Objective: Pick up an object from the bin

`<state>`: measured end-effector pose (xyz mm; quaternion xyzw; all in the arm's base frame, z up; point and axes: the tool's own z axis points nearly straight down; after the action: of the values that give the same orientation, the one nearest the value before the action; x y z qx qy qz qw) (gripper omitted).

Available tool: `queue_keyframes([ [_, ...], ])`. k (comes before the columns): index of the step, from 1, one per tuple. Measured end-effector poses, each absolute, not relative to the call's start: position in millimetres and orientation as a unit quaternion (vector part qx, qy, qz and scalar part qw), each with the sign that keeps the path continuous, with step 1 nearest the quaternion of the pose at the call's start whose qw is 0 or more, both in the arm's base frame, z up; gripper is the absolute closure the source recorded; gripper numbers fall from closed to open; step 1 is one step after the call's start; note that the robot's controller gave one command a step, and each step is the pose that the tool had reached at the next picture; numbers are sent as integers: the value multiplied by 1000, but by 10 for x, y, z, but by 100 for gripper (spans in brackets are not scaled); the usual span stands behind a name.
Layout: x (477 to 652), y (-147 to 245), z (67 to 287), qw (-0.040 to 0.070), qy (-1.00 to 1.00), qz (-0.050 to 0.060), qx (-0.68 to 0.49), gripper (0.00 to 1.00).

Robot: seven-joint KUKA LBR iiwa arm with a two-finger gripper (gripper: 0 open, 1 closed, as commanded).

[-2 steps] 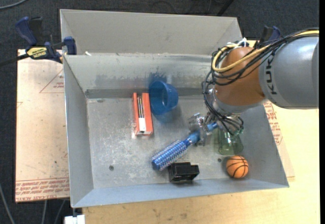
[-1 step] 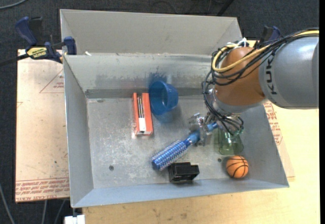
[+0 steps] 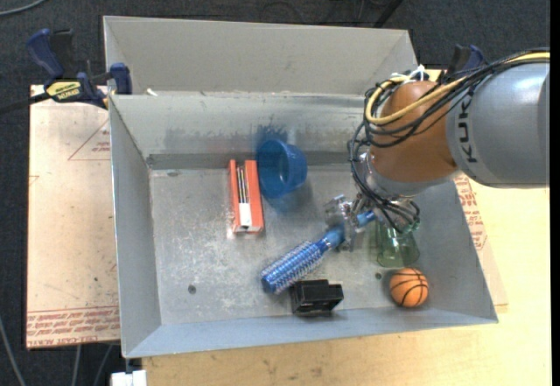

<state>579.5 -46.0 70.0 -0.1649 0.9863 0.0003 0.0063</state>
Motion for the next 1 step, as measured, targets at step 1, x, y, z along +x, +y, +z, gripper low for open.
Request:
queue_keyframes([
  [1, 5795, -460, 700, 6, 986, 0, -165, 100],
])
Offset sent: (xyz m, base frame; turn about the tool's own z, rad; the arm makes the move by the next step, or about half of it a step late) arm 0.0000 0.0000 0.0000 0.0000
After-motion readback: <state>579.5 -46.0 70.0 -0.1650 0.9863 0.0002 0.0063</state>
